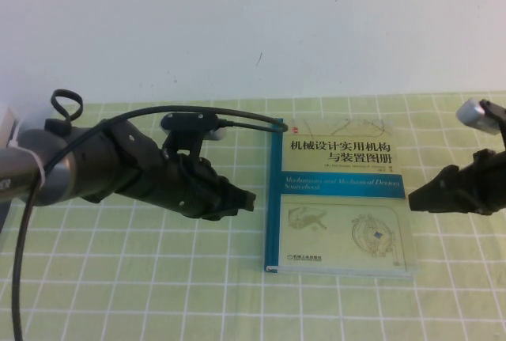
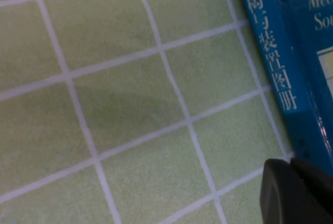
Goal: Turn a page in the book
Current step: Open the closed book
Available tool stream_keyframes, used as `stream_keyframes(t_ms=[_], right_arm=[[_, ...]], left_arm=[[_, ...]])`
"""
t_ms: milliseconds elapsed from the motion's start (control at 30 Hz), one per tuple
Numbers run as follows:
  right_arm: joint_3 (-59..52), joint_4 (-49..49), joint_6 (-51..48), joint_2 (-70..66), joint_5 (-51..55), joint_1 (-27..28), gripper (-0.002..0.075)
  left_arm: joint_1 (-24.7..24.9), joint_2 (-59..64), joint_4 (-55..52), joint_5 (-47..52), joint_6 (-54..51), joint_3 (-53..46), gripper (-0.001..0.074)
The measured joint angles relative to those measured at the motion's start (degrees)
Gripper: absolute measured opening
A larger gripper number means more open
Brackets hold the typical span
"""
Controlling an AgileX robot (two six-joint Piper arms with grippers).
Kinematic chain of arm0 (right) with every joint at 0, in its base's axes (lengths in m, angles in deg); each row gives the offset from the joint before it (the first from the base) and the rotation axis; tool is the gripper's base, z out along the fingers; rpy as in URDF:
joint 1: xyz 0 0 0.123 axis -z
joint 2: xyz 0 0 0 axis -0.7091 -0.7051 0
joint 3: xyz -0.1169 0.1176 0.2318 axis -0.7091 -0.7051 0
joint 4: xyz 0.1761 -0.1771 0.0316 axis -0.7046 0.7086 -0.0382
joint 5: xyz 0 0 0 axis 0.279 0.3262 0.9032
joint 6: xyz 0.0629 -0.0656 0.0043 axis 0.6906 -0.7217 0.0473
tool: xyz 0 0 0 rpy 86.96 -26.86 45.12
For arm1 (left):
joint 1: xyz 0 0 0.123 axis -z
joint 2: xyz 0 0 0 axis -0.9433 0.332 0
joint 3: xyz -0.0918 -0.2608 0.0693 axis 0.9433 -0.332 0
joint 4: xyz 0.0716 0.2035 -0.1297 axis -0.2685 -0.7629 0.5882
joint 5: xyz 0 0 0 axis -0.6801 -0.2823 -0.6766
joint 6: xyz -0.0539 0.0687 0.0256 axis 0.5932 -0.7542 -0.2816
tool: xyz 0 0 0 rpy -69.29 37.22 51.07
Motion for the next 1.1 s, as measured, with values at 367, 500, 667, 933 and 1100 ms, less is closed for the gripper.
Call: stream_keyframes(t_ms=[367,500,667,933,1100], right_arm=[[2.7,-1.5,-1.3,-4.7,-3.1,-3.0,0.0344],[2.8,-1.5,-1.1,-4.7,-6.0,-3.0,0.0345],[2.8,-1.6,-1.1,-4.7,-6.6,-3.0,0.0346],[2.8,-2.5,-1.3,-4.7,-6.6,-3.0,0.0346],[2.8,-2.6,-1.3,-4.7,-6.7,-3.0,0.0346]], left_arm=[[1.5,3.7,2.2,-3.3,0.5,0.0,-0.0004],[1.6,3.8,3.3,-3.6,0.5,0.0,-0.0004],[1.7,4.3,4.1,-4.5,0.6,0.0,-0.0004],[1.7,5.6,7.6,-5.6,-1.3,0.5,-0.0004],[1.7,5.7,8.4,-5.8,-1.9,3.4,-0.0004]])
